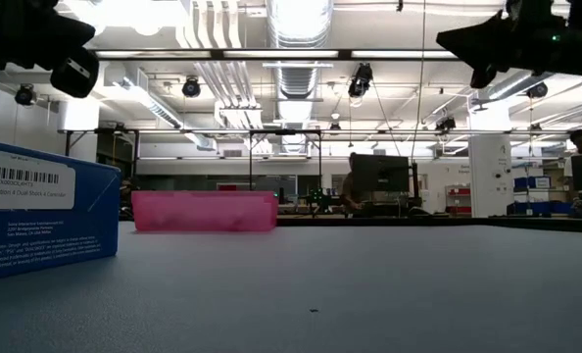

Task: Pick and place USB-C Cables
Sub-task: Return to Home Position

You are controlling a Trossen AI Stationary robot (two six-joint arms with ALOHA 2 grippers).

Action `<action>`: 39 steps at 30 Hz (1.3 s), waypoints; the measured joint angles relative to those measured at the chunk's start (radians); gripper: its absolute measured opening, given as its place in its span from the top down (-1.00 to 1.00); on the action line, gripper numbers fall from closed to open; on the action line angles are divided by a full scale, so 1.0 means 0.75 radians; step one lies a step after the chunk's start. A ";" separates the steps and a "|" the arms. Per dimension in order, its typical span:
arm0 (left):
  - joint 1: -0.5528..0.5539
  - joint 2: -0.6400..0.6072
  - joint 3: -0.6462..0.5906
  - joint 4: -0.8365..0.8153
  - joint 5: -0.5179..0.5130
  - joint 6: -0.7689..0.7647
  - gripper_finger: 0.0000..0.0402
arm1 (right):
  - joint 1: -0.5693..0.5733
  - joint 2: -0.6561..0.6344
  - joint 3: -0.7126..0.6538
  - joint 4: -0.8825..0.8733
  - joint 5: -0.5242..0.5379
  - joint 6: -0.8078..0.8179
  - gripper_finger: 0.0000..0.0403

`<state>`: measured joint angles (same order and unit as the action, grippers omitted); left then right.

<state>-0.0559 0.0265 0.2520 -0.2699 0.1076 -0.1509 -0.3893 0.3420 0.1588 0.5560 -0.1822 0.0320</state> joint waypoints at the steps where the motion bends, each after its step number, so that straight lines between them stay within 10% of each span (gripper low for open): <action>1: 0.000 0.000 0.000 0.000 -0.007 0.001 1.00 | 0.000 -0.013 -0.012 -0.001 0.000 -0.010 0.96; 39: 0.001 0.016 -0.001 -0.002 -0.015 0.002 1.00 | 0.000 -0.452 -0.195 -0.339 0.061 -0.208 0.95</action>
<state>-0.0555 0.0387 0.2512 -0.2714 0.0961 -0.1493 -0.3891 0.0030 0.0126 0.3017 -0.1366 -0.1240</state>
